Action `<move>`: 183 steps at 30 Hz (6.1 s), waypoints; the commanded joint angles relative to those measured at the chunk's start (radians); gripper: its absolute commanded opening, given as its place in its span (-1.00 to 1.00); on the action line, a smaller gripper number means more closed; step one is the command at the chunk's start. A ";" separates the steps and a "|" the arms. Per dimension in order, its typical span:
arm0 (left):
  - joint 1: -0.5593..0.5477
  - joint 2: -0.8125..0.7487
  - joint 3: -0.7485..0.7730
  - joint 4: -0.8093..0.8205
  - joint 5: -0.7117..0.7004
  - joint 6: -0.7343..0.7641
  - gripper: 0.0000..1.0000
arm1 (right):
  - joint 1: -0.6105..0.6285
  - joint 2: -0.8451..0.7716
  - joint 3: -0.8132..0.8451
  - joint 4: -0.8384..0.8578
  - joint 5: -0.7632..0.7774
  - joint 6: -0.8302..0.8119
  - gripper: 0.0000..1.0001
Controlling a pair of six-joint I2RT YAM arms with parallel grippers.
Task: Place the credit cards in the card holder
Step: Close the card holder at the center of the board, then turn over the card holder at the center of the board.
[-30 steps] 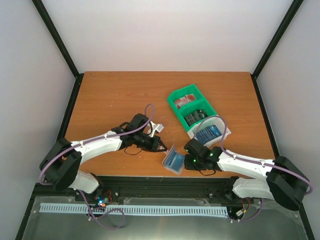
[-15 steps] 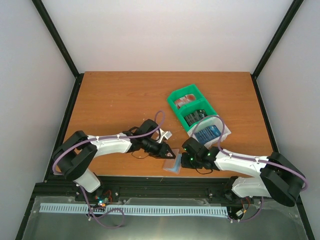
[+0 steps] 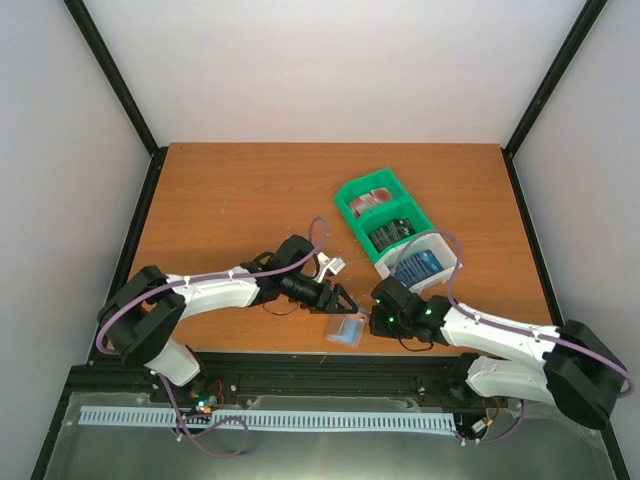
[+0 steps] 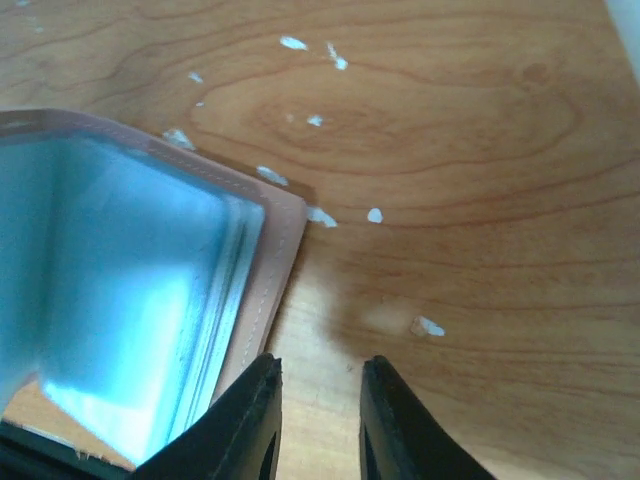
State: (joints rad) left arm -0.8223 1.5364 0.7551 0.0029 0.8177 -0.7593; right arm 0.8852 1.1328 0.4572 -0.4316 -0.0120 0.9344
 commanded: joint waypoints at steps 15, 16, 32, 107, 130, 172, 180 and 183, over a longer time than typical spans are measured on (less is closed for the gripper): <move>-0.073 0.198 -0.038 0.231 0.005 -0.106 0.14 | -0.003 -0.286 0.040 -0.212 0.131 0.004 -0.29; -0.077 0.216 -0.034 0.232 -0.002 -0.109 0.10 | -0.004 -0.284 0.041 -0.199 0.121 -0.007 -0.28; -0.079 0.188 -0.037 0.156 -0.086 -0.113 -0.20 | -0.004 0.020 0.078 0.062 -0.012 -0.095 -0.37; 0.008 0.082 -0.061 0.107 -0.183 -0.072 -0.99 | -0.009 -0.215 0.035 -0.008 0.094 -0.063 -0.05; 0.006 -0.478 0.084 0.049 -0.441 0.933 -0.99 | -0.010 -0.288 0.645 -0.209 0.101 -0.925 0.52; 0.006 -0.588 0.077 -0.020 -0.345 1.265 -0.99 | -0.009 -0.177 0.779 -0.349 -0.208 -1.484 0.69; 0.007 -0.579 0.074 -0.010 -0.354 1.209 -0.98 | -0.009 -0.150 0.761 -0.308 -0.238 -1.459 -0.25; 0.006 -0.582 0.055 0.012 -0.405 1.105 -0.58 | -0.009 -0.165 0.749 -0.303 -0.244 -1.457 -0.72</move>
State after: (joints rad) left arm -0.8154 0.9611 0.7994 -0.0246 0.4545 0.4519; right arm 0.8738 1.0012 1.2190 -0.7597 -0.2070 -0.5266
